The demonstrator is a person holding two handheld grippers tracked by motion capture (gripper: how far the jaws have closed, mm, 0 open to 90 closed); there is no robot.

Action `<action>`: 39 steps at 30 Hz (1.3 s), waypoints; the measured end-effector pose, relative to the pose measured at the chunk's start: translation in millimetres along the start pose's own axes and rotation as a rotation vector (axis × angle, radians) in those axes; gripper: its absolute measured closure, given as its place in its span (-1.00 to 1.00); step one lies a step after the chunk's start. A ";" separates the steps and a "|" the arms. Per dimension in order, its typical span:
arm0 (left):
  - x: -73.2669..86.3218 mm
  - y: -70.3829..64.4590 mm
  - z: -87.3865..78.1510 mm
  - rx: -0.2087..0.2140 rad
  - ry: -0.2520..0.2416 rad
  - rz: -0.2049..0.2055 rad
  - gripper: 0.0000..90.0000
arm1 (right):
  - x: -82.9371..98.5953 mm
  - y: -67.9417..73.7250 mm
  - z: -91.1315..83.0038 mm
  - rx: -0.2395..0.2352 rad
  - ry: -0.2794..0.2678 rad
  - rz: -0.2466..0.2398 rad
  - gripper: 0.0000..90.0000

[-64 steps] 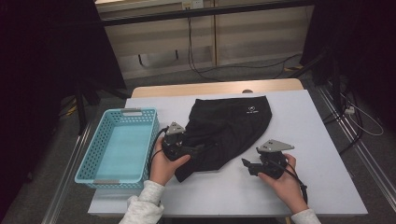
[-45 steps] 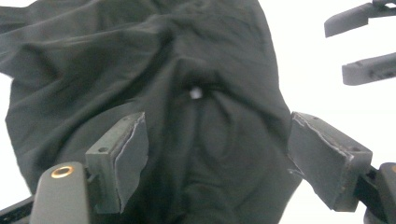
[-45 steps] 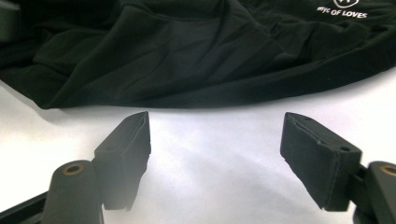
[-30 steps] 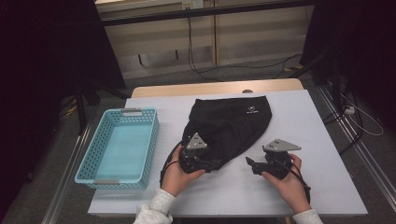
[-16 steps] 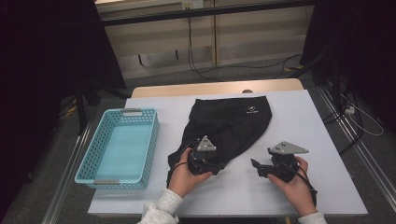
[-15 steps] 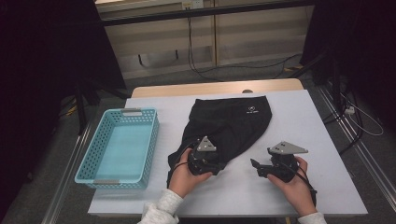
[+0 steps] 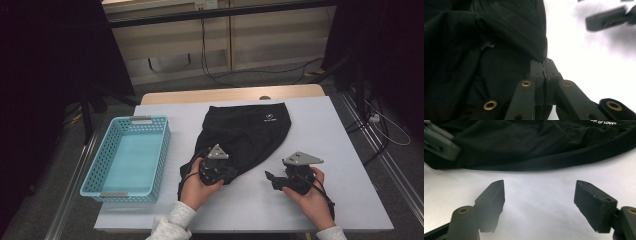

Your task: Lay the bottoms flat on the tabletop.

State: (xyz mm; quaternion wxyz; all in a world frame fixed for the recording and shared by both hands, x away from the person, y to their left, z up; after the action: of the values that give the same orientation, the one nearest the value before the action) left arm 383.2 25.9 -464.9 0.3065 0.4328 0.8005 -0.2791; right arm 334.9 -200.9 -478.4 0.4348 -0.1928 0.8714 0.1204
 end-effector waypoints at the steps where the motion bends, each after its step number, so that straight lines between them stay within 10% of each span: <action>1: -2.6 2.1 -4.7 0.004 -0.021 -0.010 0.94 | 0.0 0.5 0.5 -0.001 0.001 -0.002 -0.45; 12: -8.0 39.7 -26.0 -0.054 -0.106 -0.103 0.94 | -4.8 18.8 15.2 -0.044 0.023 -0.076 -0.34; 26: -2.5 50.5 -18.3 -0.105 -0.108 -0.095 0.92 | -18.0 39.0 40.3 -0.092 0.022 -0.099 -0.17; 32: -0.3 49.0 -23.0 -0.153 -0.125 -0.066 0.29 | -24.1 47.0 60.6 -0.111 0.083 -0.109 -0.12; 39: 3.2 46.3 -35.3 -0.149 -0.133 -0.078 -0.25 | -29.0 51.9 66.6 -0.162 0.076 -0.114 0.78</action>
State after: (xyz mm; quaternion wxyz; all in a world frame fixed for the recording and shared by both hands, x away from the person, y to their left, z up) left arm 413.0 74.5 -452.5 0.3793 0.3577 0.8131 -0.2588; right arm 375.4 -122.4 -492.4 0.3906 -0.2810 0.8623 0.1582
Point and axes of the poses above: each handheld gripper's, and its own axes: z roughly forward along the jaws, x roughly out of its underside, y roughly to its left, the point moved 4 cm from there along z, roughly forward along the jaws, and after that the axes turned 1 degree about z, right-handed, at the moved point
